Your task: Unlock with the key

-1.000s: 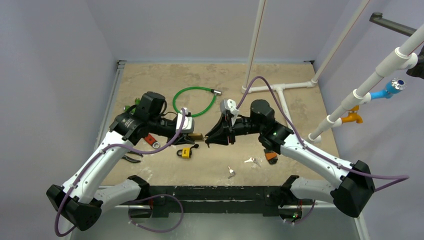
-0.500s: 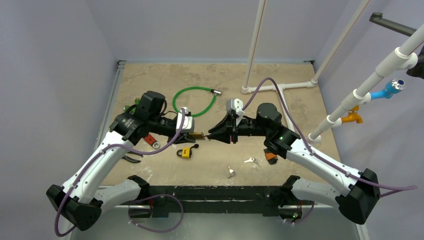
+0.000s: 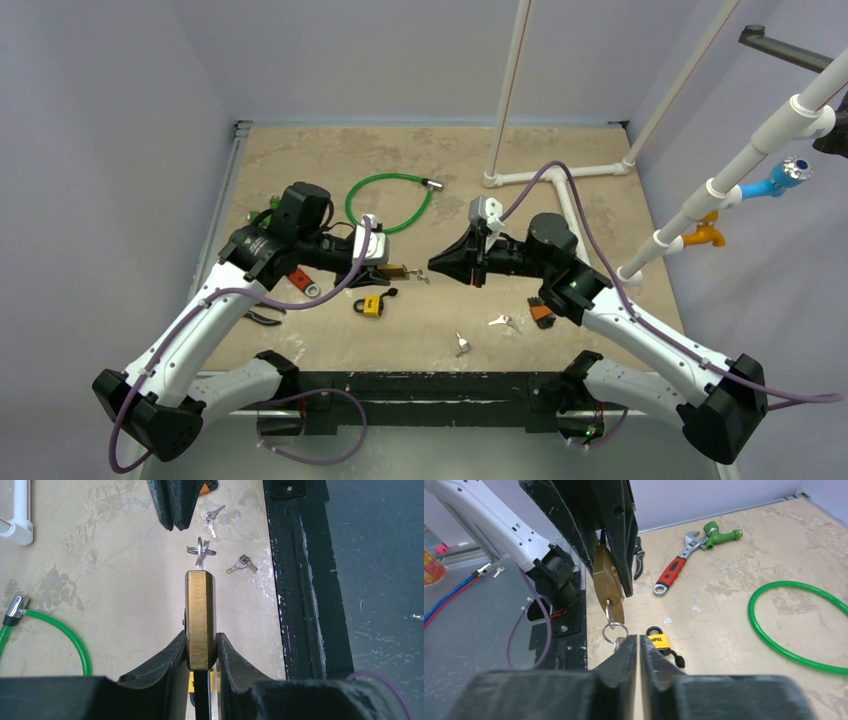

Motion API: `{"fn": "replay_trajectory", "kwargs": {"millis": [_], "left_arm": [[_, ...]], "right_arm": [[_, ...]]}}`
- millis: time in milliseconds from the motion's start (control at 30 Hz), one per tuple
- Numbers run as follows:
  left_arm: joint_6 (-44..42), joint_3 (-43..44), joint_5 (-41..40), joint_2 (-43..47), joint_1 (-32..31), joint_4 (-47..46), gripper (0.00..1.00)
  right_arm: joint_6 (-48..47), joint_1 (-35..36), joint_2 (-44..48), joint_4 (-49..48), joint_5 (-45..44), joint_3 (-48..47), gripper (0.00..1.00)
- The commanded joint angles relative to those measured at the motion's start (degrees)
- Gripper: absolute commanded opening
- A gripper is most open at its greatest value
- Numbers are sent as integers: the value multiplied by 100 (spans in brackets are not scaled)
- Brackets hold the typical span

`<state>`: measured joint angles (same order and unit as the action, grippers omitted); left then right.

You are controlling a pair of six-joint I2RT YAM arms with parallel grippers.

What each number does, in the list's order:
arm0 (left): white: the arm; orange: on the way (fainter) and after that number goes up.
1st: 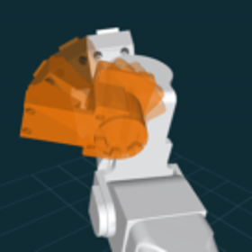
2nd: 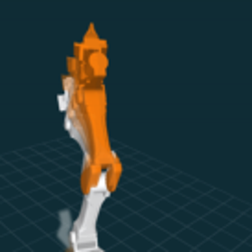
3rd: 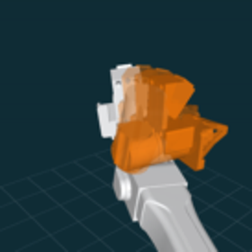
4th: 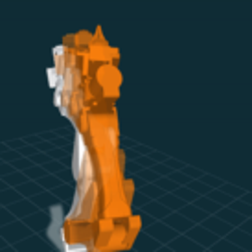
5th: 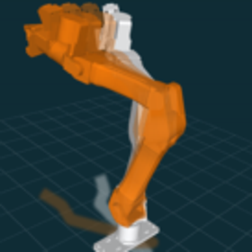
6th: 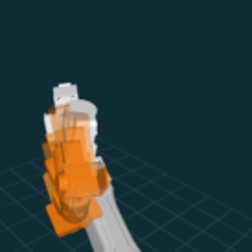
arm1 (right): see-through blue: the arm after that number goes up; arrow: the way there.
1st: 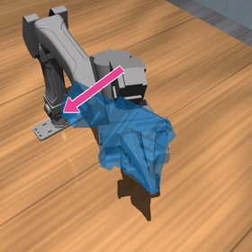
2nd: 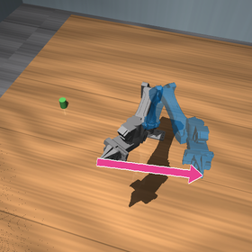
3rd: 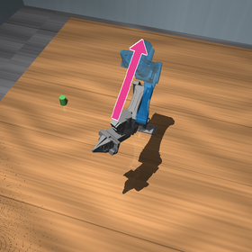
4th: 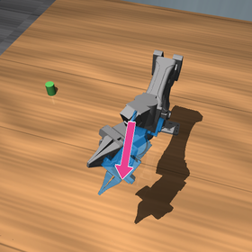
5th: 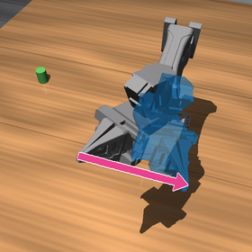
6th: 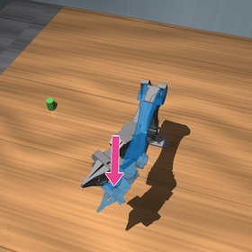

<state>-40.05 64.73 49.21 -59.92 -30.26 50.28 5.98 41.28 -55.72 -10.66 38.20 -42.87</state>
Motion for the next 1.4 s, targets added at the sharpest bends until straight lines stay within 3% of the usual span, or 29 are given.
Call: {"fn": "replay_trajectory", "kwargs": {"millis": [0, 100, 233, 667, 1233, 1367], "left_arm": [[-50, 290, 282, 81, 10, -326, 0], [-76, 295, 273, 78, 4, -311, 0], [-161, 286, 264, 94, 9, -242, 0], [-301, 281, 221, 115, 2, -161, 0], [-288, 270, 141, 134, -3, -166, 0], [-271, 277, 166, 142, 2, -188, 0]], "right_arm": [[7, -14, -49, -49, 80, -128, 25], [30, -16, -24, -201, 266, -195, 36], [102, -17, -77, -420, 445, -296, 40], [191, 49, -661, -508, 909, -757, 31], [-70, 220, -718, -110, 1200, -896, 37], [-365, 398, -908, 220, 997, -1053, 31]]}}
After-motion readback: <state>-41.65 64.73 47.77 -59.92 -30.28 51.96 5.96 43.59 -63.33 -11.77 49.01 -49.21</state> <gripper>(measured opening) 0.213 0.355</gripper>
